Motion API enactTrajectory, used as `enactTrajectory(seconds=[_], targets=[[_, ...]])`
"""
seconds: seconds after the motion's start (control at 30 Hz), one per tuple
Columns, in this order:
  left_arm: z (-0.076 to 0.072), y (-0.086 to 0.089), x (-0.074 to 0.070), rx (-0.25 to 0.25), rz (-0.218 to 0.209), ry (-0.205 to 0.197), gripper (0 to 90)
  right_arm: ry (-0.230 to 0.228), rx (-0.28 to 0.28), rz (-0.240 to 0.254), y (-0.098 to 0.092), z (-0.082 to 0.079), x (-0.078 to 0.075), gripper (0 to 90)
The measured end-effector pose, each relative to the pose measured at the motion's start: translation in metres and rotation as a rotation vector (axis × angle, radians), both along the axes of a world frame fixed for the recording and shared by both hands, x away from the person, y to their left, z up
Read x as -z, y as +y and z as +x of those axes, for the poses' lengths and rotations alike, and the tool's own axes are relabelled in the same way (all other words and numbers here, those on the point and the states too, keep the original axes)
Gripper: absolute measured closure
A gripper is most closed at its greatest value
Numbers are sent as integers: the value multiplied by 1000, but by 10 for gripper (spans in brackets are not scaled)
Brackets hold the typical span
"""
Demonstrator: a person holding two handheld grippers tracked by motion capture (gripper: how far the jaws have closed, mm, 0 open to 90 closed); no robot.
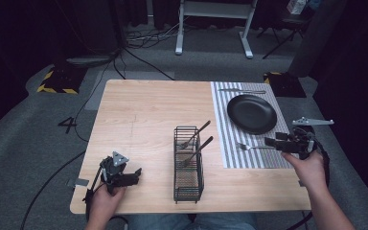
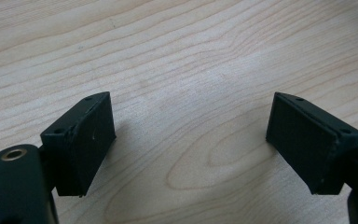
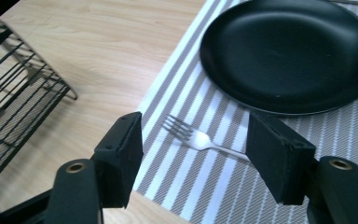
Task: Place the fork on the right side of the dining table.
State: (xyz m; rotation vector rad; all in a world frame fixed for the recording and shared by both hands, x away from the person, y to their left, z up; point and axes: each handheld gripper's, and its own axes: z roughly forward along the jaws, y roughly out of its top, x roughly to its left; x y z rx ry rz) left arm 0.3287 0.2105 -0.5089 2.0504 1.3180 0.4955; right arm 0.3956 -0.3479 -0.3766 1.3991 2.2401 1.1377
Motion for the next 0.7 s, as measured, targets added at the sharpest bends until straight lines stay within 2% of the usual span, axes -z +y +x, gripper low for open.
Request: enactTrajectory(seconds=[0.3, 0.43, 0.7], targets=[[0, 0, 0, 1, 1, 0, 154, -2, -70, -10, 18, -13, 3, 354], [0, 0, 0, 1, 1, 2, 154, 5, -89, -19, 25, -17, 8, 352], [0, 0, 0, 1, 1, -1, 153, 34, -131, 6, 31, -24, 25, 338]])
